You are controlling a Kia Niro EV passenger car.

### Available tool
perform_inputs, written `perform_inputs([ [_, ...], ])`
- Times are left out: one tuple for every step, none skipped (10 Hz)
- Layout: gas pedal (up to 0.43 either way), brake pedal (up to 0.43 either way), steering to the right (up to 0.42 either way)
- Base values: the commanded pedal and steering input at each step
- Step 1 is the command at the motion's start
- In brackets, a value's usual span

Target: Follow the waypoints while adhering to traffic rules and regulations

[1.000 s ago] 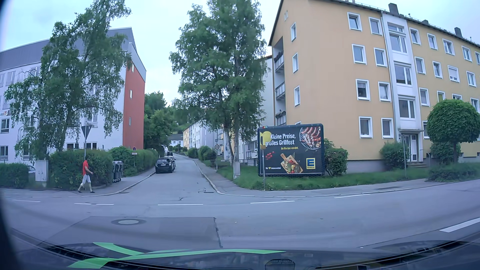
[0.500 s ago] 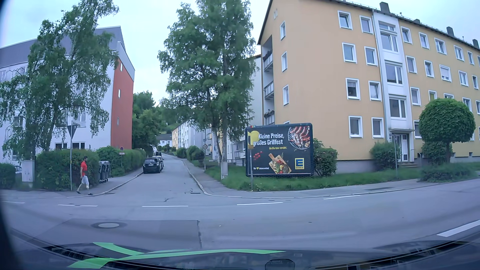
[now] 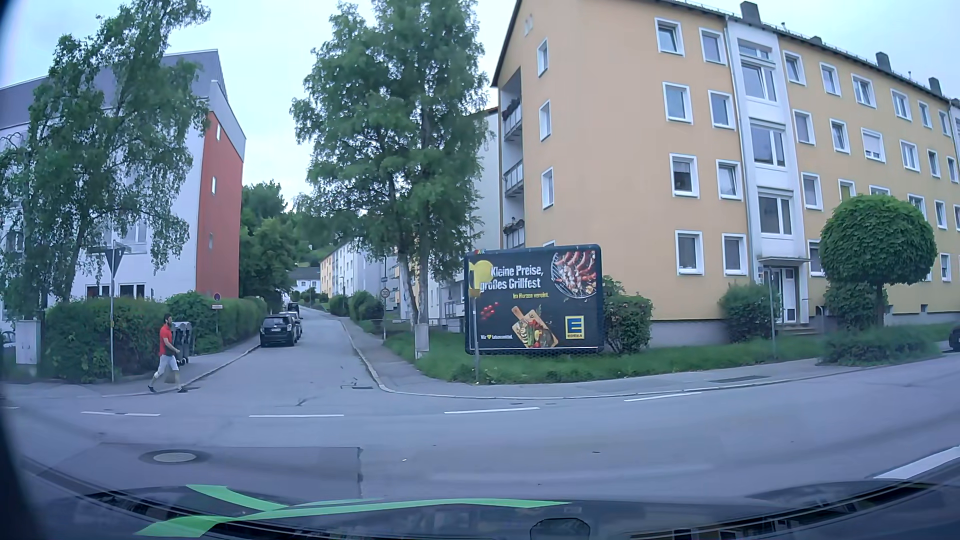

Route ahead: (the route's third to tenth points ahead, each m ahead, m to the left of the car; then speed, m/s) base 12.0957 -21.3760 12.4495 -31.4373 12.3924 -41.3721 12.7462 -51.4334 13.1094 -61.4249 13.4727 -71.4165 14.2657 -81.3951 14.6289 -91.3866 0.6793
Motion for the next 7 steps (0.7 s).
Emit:
perform_inputs([
  [0.0, 0.0, 0.45],
  [0.0, 0.0, 0.451],
  [0.0, 0.0, 0.452],
  [0.0, 0.0, 0.452],
  [0.0, 0.0, 0.452],
  [0.0, 0.0, 0.452],
  [0.0, 0.0, 0.452],
])
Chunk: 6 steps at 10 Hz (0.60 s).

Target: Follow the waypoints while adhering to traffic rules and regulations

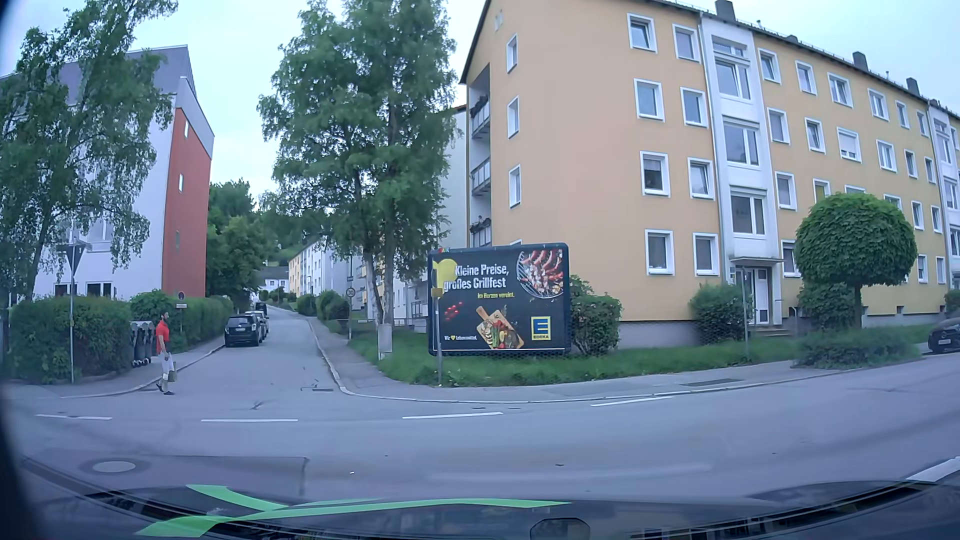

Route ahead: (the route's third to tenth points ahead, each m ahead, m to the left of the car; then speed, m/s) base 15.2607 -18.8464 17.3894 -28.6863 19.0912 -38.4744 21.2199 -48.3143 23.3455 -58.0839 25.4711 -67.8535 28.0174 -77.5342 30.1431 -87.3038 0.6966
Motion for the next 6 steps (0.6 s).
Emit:
perform_inputs([
  [0.0, 0.0, 0.453],
  [0.008, 0.0, 0.453],
  [0.008, 0.0, 0.454],
  [0.02, 0.0, 0.455],
  [0.039, 0.0, 0.455],
  [0.047, 0.0, 0.454],
])
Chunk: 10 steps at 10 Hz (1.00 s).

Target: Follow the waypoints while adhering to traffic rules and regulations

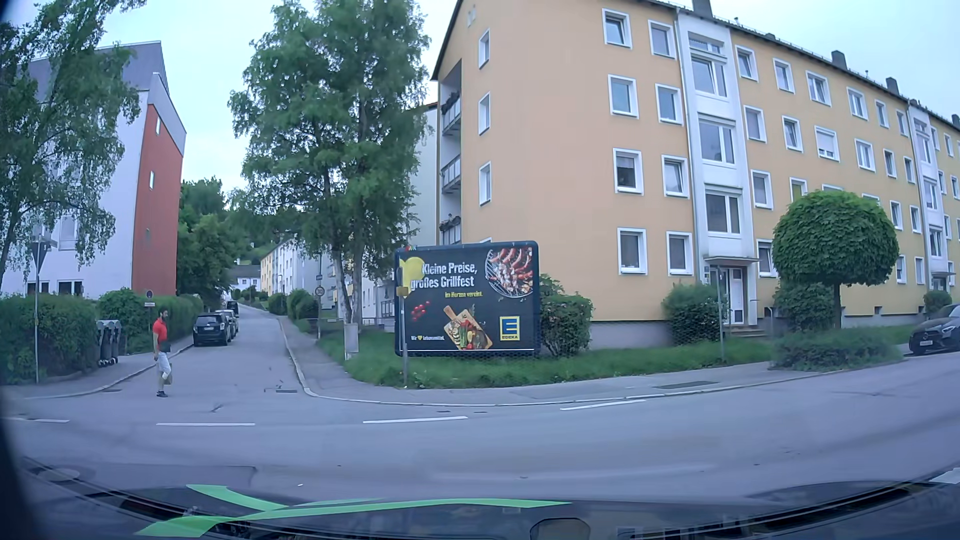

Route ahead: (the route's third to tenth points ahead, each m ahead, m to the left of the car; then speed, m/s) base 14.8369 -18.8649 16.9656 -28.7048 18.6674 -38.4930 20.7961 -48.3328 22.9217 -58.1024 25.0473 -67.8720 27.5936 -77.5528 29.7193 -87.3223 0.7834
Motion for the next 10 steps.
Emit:
perform_inputs([
  [0.059, 0.0, 0.455],
  [0.067, 0.0, 0.455],
  [0.067, 0.0, 0.456],
  [0.067, 0.0, 0.457],
  [0.079, 0.0, 0.46],
  [0.079, 0.0, 0.463],
  [0.079, 0.0, 0.466],
  [0.079, 0.0, 0.47],
  [0.079, 0.0, 0.471],
  [0.087, 0.0, 0.474],
])
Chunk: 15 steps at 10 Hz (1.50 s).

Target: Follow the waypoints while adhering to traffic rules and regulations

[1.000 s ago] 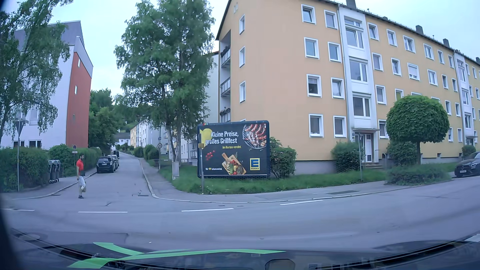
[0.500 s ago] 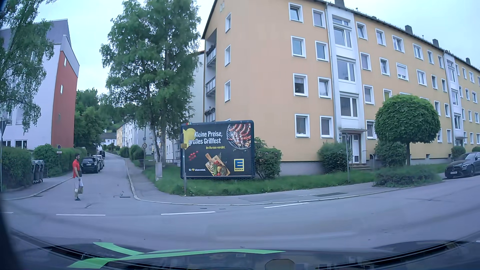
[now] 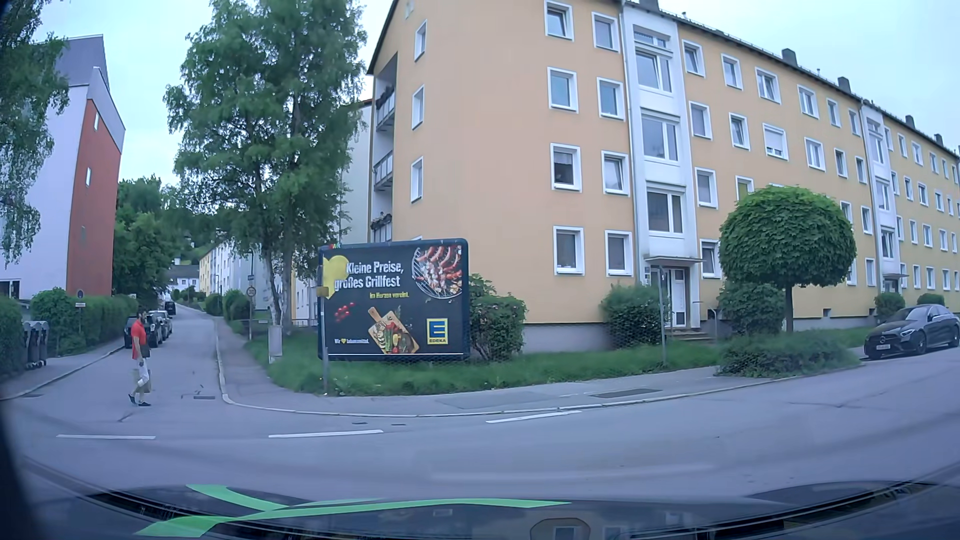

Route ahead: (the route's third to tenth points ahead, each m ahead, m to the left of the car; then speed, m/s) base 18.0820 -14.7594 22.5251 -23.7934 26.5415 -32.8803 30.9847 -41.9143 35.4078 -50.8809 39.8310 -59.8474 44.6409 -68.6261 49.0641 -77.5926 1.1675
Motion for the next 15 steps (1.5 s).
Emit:
perform_inputs([
  [0.087, 0.0, 0.482],
  [0.098, 0.0, 0.488],
  [0.098, 0.0, 0.496],
  [0.11, 0.0, 0.504],
  [0.11, 0.0, 0.513],
  [0.11, 0.0, 0.522],
  [0.11, 0.0, 0.532],
  [0.11, 0.0, 0.545],
  [0.11, 0.0, 0.558],
  [0.11, 0.0, 0.57],
  [0.11, 0.0, 0.579],
  [0.11, 0.0, 0.583],
  [0.11, 0.0, 0.583],
  [0.11, 0.0, 0.589],
  [0.11, 0.0, 0.596],
])
